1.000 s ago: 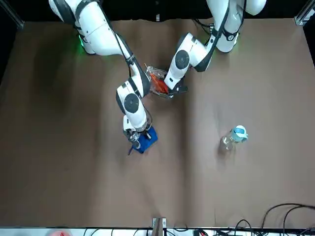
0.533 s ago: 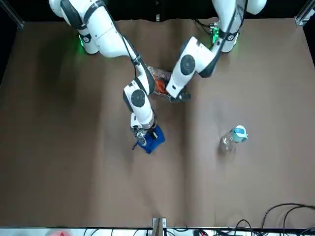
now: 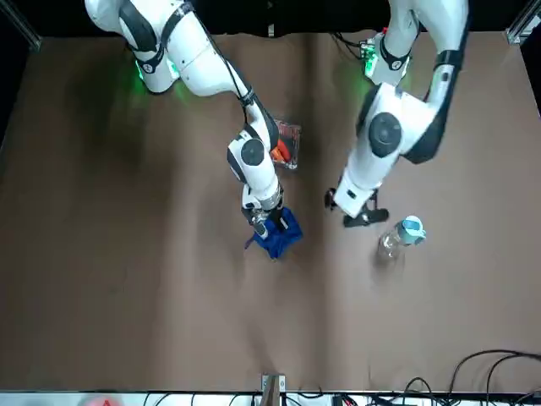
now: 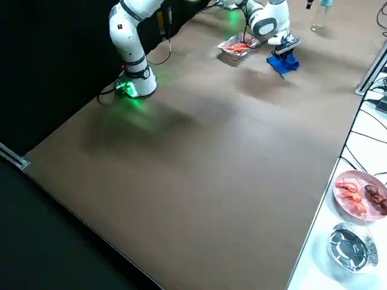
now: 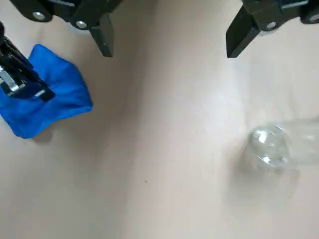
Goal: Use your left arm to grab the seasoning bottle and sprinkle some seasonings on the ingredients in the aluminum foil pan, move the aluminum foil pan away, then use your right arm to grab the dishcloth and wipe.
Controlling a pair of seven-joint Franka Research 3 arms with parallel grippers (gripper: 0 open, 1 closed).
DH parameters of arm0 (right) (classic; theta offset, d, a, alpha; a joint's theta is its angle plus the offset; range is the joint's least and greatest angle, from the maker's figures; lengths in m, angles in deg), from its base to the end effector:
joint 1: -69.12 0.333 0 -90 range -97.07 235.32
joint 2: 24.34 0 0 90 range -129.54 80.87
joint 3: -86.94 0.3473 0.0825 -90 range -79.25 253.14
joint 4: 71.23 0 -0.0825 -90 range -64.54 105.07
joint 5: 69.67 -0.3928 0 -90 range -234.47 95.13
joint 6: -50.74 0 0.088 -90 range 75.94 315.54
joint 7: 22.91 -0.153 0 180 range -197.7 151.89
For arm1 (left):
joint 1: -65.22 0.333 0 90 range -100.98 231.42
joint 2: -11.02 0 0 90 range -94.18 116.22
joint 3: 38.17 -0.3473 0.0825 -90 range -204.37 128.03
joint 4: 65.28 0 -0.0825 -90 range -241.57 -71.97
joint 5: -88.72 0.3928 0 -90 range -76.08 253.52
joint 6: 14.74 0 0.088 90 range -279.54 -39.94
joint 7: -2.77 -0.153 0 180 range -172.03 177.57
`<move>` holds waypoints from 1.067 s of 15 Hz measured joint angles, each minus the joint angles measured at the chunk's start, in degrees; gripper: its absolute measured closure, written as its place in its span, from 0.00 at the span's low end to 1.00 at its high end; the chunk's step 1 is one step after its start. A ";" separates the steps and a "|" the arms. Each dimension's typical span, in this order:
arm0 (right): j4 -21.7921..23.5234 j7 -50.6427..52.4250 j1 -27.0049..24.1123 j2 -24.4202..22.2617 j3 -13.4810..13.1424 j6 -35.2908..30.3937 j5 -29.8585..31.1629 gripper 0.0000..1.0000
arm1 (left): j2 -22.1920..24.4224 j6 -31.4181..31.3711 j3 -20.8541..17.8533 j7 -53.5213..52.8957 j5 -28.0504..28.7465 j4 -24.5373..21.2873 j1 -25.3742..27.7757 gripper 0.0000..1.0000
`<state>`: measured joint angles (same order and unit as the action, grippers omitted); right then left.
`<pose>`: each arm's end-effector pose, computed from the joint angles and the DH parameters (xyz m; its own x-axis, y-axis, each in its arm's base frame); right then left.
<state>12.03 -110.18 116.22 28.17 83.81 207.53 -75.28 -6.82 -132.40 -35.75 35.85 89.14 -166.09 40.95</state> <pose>0.5682 0.5576 0.1445 0.6912 -0.7226 -0.0079 -0.6760 -0.6426 -0.3606 0.5859 -0.2918 0.3681 0.9938 0.1098 -0.0178 0.1097 -0.9940 -0.0038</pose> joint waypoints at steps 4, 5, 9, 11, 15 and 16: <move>-1.41 -0.04 0.27 1.62 -0.06 3.16 0.00 0.93 | 0.05 7.57 -0.03 -10.05 0.17 5.31 5.57 0.01; -1.60 -0.04 0.23 1.73 -0.17 3.16 0.00 0.93 | 0.21 9.66 -0.02 -12.10 0.17 6.90 6.90 0.01; -1.72 1.21 -2.23 1.80 -1.05 3.00 0.00 0.93 | 3.76 16.80 0.03 -20.90 0.22 11.01 12.69 0.01; -1.96 4.15 -4.44 1.51 -1.00 0.74 0.00 0.93 | 6.89 18.89 -0.06 -24.55 0.28 11.20 15.17 0.00; -2.87 12.06 -8.23 -0.25 1.04 -10.38 -0.02 0.93 | 11.38 22.84 0.01 -26.80 1.40 11.19 17.14 0.00; -2.99 14.85 -9.87 -0.84 2.31 -13.99 -0.03 0.93 | 12.20 23.12 0.02 -26.80 1.41 11.21 17.27 0.00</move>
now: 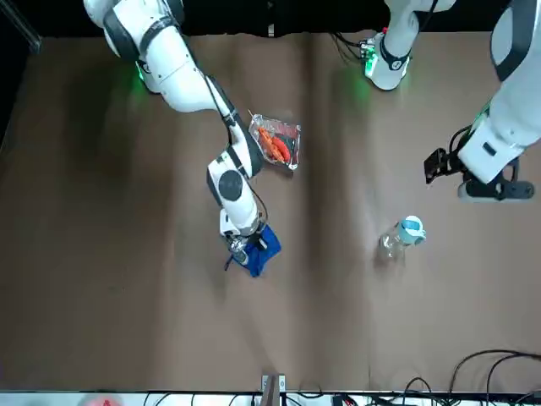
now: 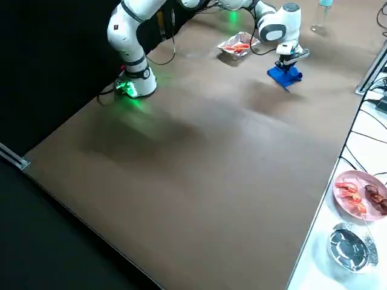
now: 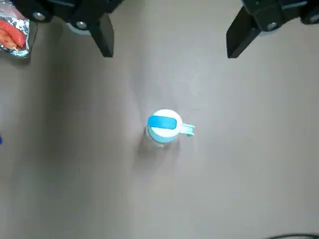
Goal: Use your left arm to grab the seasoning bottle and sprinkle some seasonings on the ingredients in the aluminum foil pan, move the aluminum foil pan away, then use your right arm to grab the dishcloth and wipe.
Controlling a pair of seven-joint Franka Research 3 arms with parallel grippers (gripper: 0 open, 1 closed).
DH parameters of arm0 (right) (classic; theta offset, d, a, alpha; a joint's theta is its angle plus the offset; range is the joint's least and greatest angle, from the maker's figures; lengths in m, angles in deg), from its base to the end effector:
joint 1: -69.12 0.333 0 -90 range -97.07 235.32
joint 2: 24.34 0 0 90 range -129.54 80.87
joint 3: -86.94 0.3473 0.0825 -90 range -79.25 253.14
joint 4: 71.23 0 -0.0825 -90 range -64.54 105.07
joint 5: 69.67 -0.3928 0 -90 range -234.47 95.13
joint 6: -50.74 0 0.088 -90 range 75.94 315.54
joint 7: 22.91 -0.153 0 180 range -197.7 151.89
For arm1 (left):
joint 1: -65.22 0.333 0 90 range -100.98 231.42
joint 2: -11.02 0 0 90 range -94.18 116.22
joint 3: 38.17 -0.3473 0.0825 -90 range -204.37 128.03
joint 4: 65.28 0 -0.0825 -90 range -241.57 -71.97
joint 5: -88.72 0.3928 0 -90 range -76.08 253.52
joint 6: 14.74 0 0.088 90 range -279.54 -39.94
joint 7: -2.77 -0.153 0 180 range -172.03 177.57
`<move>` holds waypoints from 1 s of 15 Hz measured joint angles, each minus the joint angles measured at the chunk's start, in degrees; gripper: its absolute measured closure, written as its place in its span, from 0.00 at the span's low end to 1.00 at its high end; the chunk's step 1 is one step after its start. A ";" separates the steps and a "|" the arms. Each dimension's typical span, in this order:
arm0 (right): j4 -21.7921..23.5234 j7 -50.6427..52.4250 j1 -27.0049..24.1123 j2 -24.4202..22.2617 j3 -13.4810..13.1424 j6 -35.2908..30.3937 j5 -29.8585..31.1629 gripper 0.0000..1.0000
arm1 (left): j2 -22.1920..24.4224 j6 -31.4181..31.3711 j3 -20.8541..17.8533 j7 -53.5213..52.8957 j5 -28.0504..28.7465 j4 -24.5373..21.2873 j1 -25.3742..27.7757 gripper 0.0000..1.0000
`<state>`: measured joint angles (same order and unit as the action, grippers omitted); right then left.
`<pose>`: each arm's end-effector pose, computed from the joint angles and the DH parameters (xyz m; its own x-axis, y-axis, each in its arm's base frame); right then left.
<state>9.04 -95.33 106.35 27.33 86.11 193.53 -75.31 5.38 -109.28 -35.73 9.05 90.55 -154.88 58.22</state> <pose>0.6302 0.4701 0.1489 0.7683 -0.6401 -0.0026 -0.6280 -0.7530 -0.1963 0.5938 -0.0929 0.5628 0.9983 -0.0575 -0.0091 -0.0578 -0.9979 -0.0288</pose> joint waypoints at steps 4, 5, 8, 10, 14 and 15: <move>0.00 6.82 -6.69 -0.85 5.22 -6.40 0.00 0.93 | 3.89 0.43 0.26 -0.06 -0.03 0.04 2.00 0.00; 0.02 6.64 -6.57 -0.83 5.56 -6.38 0.00 0.93 | 4.05 0.48 0.32 0.08 -0.47 0.03 2.00 0.00; 0.01 2.69 -4.65 -0.60 6.28 -4.29 0.00 0.93 | 4.10 0.53 0.36 0.17 -1.82 -0.05 2.33 0.00; 0.01 -0.47 -2.28 -0.14 6.41 1.41 0.00 0.93 | 4.56 0.53 0.34 0.05 -1.89 -0.02 2.86 0.00; 0.02 -4.97 1.93 0.84 6.42 8.94 0.00 0.93 | 5.51 1.27 0.37 -0.11 -1.52 -0.02 3.08 0.00; 0.01 -5.33 2.65 1.07 6.43 9.85 0.00 0.93 | 5.53 1.96 0.42 -0.49 -0.97 -0.03 3.08 0.00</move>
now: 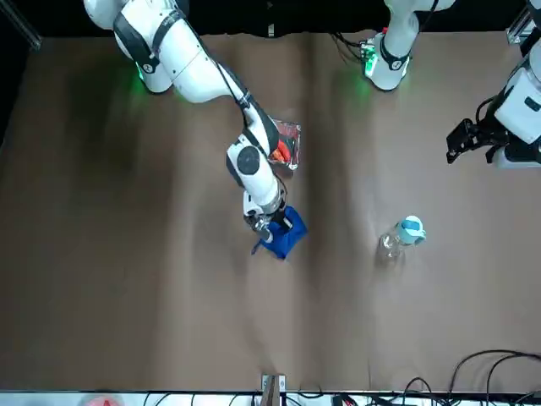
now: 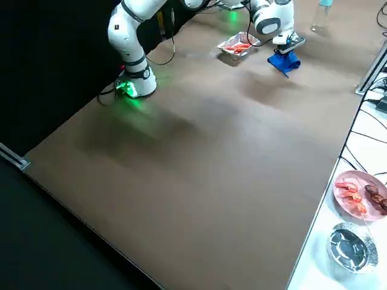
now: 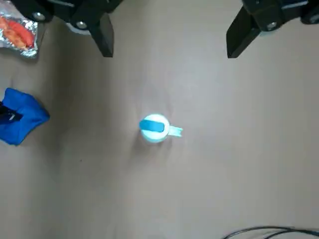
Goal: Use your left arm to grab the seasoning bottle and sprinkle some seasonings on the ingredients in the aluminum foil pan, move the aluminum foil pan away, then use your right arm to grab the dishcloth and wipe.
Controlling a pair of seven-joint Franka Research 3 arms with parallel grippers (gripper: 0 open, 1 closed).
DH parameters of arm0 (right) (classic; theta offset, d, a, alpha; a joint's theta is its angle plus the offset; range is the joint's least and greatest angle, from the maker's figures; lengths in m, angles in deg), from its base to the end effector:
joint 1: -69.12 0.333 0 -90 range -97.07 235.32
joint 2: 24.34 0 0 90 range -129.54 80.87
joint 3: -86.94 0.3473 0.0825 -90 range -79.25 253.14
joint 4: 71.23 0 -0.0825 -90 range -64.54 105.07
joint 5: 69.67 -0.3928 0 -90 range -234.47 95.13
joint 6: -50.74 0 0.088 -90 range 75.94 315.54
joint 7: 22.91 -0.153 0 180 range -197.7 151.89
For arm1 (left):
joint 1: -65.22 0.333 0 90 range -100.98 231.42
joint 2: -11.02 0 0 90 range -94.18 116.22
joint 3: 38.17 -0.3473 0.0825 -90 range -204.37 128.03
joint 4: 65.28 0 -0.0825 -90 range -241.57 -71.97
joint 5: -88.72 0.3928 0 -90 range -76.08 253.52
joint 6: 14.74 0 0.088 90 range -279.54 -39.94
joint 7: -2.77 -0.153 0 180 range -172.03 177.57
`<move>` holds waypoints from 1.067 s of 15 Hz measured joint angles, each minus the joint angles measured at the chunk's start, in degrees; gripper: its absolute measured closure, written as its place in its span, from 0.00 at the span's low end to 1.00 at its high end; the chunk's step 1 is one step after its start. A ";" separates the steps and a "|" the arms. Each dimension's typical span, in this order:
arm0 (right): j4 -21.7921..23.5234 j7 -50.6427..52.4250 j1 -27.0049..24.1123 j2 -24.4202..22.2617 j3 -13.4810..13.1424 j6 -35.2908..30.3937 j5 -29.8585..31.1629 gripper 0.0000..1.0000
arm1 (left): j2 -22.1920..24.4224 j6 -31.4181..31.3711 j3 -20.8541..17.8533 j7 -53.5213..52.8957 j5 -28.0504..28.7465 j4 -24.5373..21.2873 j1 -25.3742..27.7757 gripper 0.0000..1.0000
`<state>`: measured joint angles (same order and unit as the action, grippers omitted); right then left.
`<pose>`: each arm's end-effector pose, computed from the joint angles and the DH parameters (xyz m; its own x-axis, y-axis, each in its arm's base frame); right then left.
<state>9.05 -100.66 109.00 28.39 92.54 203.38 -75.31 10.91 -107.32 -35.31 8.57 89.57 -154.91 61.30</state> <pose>0.5769 0.5609 0.1578 0.7747 -0.6277 -0.0763 -0.6100 -0.7102 -0.3514 0.5673 -0.0652 0.6160 0.9986 -0.0176 0.0508 -0.0172 -0.9998 -0.0097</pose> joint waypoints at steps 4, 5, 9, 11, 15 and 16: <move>0.00 -0.48 1.30 0.23 -0.08 1.40 0.02 0.93 | 0.00 3.81 0.19 -1.06 0.33 -0.04 0.00 0.00; 0.00 -0.48 1.20 0.23 -0.38 1.41 0.03 0.93 | 0.00 4.26 0.22 -1.17 0.32 -0.04 0.00 0.00; 0.00 -0.37 -1.36 0.23 -2.23 1.04 0.04 0.93 | 0.00 5.10 0.28 -1.48 0.32 -0.05 0.00 0.00; -0.20 2.13 -5.68 0.16 -2.25 -3.51 0.03 0.93 | 0.00 5.13 0.29 -1.52 0.32 -0.07 0.00 0.00; -0.99 9.16 -12.16 -0.65 1.40 -12.75 -0.03 0.93 | 0.00 5.13 0.34 -1.55 0.26 -0.07 0.00 0.00; -1.03 11.17 -13.81 -0.94 2.63 -15.19 -0.03 0.93 | 0.00 5.13 0.36 -1.55 0.13 -0.07 0.00 0.00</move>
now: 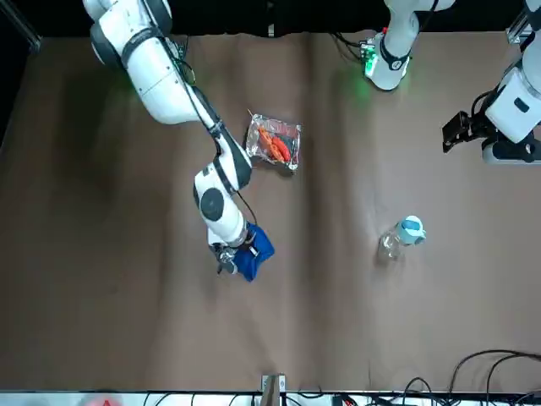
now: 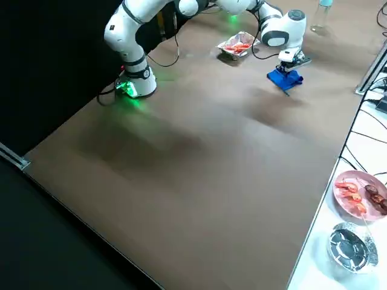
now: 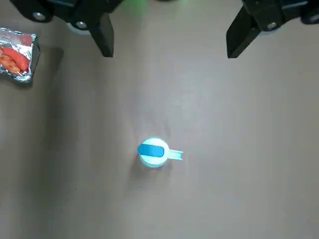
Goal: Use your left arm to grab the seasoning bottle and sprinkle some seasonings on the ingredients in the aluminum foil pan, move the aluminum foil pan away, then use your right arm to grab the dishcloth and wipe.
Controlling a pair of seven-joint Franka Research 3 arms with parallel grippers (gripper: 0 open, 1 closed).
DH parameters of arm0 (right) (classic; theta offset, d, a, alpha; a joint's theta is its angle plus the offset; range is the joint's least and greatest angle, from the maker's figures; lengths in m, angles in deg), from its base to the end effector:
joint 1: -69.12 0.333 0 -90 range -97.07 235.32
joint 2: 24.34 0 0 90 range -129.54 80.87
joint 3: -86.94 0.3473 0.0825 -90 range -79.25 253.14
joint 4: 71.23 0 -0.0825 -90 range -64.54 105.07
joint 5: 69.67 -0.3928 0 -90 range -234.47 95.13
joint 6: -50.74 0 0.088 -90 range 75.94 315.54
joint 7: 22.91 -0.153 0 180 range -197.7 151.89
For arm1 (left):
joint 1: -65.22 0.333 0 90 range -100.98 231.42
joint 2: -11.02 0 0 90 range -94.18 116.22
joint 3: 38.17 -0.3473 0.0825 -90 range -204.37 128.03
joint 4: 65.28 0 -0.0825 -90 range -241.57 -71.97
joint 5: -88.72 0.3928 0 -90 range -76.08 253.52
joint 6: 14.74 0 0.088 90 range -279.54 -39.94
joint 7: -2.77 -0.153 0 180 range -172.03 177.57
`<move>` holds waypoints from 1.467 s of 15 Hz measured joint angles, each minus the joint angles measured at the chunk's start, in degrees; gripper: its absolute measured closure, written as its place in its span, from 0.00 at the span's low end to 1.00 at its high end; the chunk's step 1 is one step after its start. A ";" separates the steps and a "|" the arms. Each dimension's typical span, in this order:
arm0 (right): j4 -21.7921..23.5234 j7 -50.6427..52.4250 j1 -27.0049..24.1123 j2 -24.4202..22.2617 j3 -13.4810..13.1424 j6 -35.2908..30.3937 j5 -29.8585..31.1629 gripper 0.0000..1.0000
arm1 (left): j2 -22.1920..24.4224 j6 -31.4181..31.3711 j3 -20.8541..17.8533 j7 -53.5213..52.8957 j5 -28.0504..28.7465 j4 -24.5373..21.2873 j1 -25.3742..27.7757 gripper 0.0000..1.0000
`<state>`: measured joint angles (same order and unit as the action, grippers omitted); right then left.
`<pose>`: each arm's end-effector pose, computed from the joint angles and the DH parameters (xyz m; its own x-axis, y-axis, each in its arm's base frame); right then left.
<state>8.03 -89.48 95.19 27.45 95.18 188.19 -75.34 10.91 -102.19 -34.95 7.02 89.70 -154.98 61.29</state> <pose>0.6545 0.4248 0.1507 0.7698 -0.6251 -0.1294 -0.6383 -0.7507 -0.1703 0.5533 -0.0667 0.6075 0.9980 -0.0497 -0.0398 -0.0506 -0.9985 -0.0200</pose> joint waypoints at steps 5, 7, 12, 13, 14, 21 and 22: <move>-0.01 3.07 -2.92 -0.88 2.15 -5.01 0.00 0.93 | 0.00 0.03 0.02 -0.71 -0.12 0.00 0.00 0.00; -0.01 3.07 -1.75 -0.87 2.82 -5.00 0.01 0.93 | 0.00 0.03 0.03 -0.79 -0.14 0.00 0.00 0.00; 0.05 1.92 4.10 -0.32 2.90 1.60 0.01 0.93 | 0.00 0.06 0.04 -0.81 -0.16 0.00 0.00 0.00; 0.05 1.71 4.64 -0.29 2.90 2.11 0.01 0.93 | 0.00 0.07 0.04 -0.90 -0.16 0.00 0.00 0.00; 0.02 1.68 4.75 -0.36 2.88 2.34 0.04 0.93 | 0.00 0.07 0.04 -1.14 -0.16 0.00 0.00 0.00; -1.48 1.79 1.31 -9.69 1.88 -14.15 0.24 0.93 | 0.00 0.08 0.04 -3.94 -0.10 -0.01 0.01 0.00; -1.48 2.16 0.29 -11.28 1.83 -16.64 0.37 0.93 | 0.00 0.08 0.03 -4.48 -0.10 -0.01 0.02 0.00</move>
<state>6.55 -87.32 95.48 16.17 97.00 171.54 -74.97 10.91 -102.11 -34.92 2.54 89.61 -154.98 61.31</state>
